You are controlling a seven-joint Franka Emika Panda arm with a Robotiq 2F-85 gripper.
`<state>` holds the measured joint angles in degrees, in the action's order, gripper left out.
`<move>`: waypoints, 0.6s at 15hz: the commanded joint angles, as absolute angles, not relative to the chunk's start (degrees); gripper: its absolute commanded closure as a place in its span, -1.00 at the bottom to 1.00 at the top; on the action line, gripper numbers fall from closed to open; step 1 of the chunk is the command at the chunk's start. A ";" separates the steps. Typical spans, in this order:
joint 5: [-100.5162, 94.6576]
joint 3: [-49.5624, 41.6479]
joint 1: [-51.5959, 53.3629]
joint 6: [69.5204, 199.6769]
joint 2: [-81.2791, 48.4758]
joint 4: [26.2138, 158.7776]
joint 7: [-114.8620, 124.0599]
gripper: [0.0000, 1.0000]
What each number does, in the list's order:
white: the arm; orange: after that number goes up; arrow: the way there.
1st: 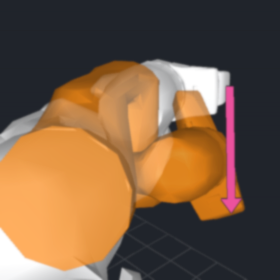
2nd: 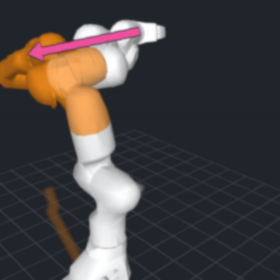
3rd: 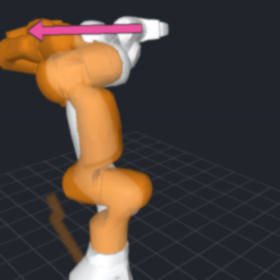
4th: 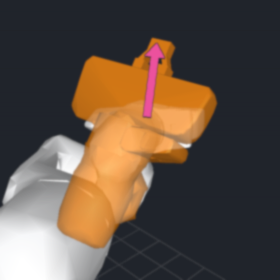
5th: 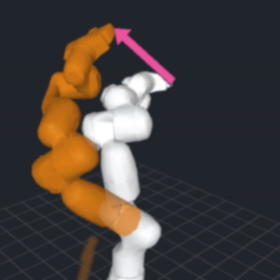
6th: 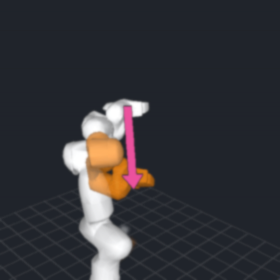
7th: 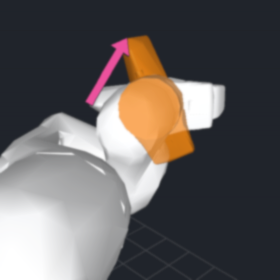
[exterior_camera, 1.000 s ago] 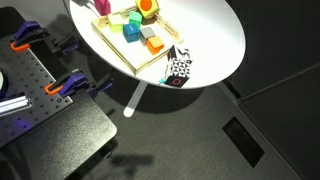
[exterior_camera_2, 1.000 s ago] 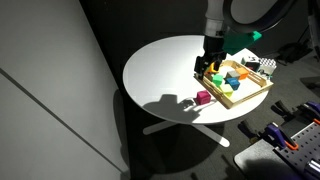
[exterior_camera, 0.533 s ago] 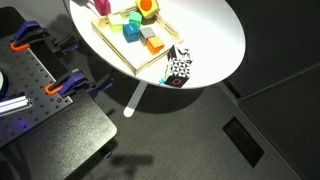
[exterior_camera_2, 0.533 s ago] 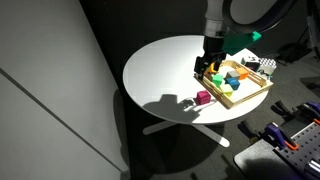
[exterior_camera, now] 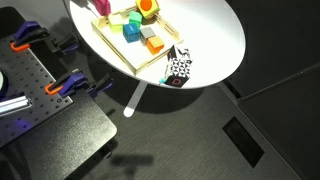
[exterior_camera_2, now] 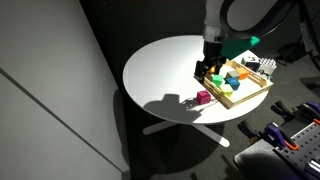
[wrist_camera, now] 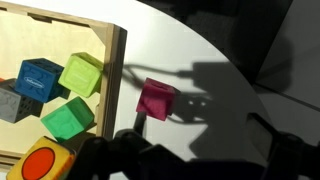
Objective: Put the purple block inside the tray
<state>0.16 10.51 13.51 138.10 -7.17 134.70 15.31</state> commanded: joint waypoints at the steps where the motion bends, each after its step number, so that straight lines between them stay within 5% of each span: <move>1: -3.39 9.26 13.65 138.42 -11.59 132.00 20.45 -1.00; 9: -6.73 5.48 16.04 142.59 -21.40 127.31 28.35 -1.00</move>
